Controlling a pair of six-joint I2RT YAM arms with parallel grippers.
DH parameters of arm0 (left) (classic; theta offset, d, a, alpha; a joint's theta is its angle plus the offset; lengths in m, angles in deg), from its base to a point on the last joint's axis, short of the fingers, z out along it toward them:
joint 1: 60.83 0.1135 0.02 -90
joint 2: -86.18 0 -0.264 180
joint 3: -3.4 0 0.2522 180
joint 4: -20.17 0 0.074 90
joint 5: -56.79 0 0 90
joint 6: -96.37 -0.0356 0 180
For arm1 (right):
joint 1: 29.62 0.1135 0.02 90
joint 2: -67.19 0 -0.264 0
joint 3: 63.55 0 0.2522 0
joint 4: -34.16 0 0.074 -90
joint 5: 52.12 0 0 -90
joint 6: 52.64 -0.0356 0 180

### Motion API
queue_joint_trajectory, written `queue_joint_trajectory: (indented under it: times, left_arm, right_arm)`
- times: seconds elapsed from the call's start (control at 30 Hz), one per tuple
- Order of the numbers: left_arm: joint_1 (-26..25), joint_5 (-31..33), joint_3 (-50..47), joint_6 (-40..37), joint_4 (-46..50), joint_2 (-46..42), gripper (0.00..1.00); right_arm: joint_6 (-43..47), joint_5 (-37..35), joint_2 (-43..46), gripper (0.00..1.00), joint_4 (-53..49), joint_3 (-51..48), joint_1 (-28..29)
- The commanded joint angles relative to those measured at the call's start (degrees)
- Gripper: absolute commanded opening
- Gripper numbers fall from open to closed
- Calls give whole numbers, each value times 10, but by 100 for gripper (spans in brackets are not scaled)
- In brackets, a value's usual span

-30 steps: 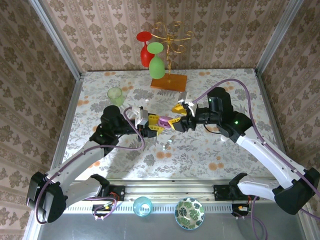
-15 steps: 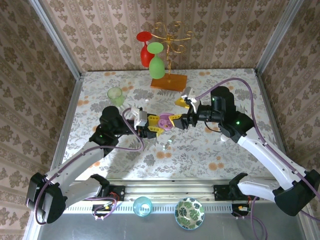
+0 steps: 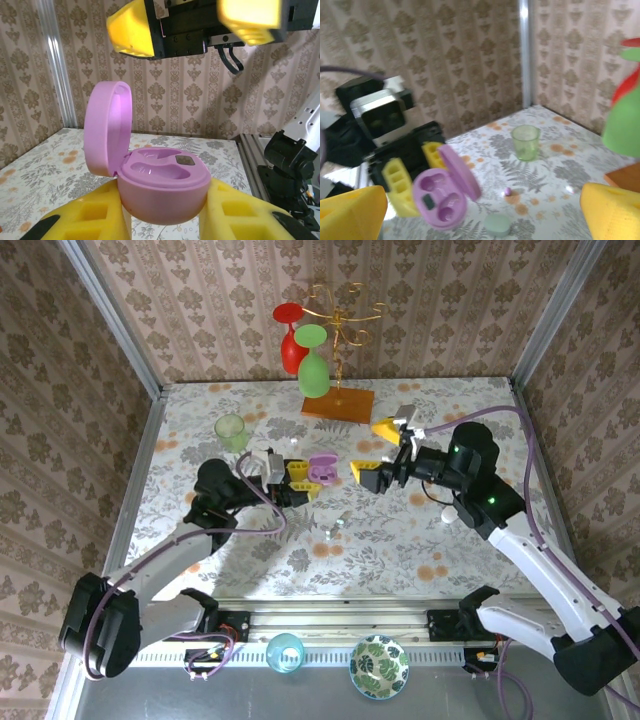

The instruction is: Insert the wireless bluetooth earbuds into the charging case

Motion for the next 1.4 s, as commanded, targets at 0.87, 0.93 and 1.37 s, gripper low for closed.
queue_joint_trajectory:
  times: [0.87, 0.93, 1.37]
  left_arm:
    - [75, -5, -77, 121, -288, 27, 19]
    - [75, -3, -77, 119, -289, 25, 19]
    - [62, 0, -82, 112, -289, 21, 19]
  right_arm:
    - [-282, -349, -439, 73, -192, 145, 79]
    - [-290, -360, -478, 72, -197, 175, 88]
    - [-322, -437, -655, 56, -300, 361, 136]
